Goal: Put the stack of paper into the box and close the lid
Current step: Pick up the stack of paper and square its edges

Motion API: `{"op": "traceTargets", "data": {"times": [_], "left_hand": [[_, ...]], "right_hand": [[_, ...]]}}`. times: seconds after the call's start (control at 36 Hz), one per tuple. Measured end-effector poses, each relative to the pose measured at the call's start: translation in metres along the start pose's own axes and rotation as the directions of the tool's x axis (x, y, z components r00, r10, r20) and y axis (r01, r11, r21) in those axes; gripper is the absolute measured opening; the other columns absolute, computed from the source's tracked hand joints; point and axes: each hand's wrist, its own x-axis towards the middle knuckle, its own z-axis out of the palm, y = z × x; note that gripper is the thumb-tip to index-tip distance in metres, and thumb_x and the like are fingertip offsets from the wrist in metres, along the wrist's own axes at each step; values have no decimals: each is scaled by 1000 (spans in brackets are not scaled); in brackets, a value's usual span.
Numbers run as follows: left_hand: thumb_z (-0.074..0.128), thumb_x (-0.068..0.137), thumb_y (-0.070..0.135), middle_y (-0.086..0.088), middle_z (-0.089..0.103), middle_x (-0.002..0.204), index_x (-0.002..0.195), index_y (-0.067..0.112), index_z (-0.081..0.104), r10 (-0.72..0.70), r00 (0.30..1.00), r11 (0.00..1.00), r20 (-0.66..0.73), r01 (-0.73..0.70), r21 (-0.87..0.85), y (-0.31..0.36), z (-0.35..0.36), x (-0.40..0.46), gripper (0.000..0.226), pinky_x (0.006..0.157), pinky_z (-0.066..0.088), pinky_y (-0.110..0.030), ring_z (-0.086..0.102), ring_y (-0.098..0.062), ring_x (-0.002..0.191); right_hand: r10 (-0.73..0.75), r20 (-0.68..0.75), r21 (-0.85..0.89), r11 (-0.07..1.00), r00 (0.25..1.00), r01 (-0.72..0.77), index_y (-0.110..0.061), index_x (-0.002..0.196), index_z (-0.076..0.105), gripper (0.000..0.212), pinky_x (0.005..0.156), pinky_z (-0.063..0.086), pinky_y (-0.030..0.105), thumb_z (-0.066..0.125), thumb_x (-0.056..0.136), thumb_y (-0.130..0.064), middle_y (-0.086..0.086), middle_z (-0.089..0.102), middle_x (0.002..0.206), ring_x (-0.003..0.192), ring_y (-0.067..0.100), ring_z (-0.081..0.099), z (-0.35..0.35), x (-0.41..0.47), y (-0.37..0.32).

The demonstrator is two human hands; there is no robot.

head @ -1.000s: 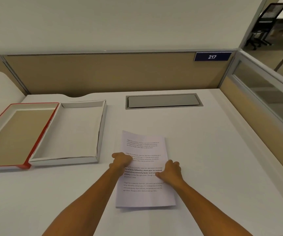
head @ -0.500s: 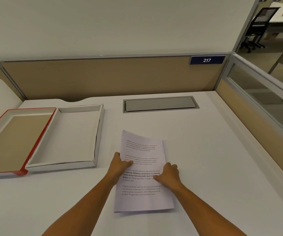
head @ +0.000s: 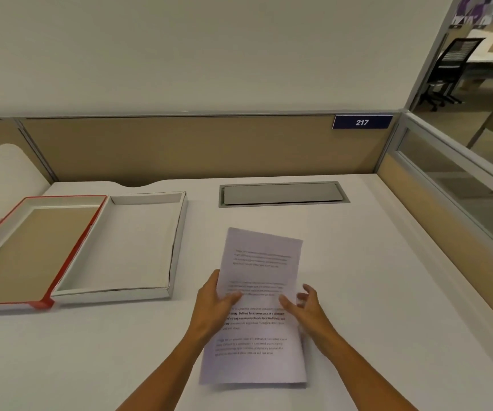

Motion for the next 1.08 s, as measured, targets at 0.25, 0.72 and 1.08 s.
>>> {"op": "traceTargets", "data": {"times": [0.25, 0.72, 1.08], "left_hand": [[73, 82, 13, 19, 72, 100, 110, 44, 60, 149, 988, 971, -46, -155, -185, 17, -10, -30, 44, 60, 60, -21, 71, -11, 93], [80, 72, 19, 6, 72, 102, 124, 17, 59, 237, 925, 933, -298, -302, -195, 13, 5, -40, 57, 68, 59, -18, 69, -12, 97], [78, 78, 24, 3, 74, 95, 116, 14, 65, 251, 910, 924, -331, -326, -197, 16, 1, -39, 41, 67, 62, -27, 70, -19, 91]], "right_hand": [[-222, 190, 393, 910, 957, 133, -11, 123, 68, 62, 81, 63, 40, 87, 70, -37, 15, 73, 122, 109, 35, 71, -28, -34, -54], [-442, -61, 274, 855, 895, 441, -40, 104, 77, 26, 67, 62, 29, 76, 81, -28, 0, 78, 101, 94, 19, 74, 7, -94, -58], [-501, -142, 265, 812, 854, 521, -46, 96, 78, 22, 64, 63, 31, 72, 80, -31, -3, 78, 92, 89, 20, 74, 11, -92, -67]]}}
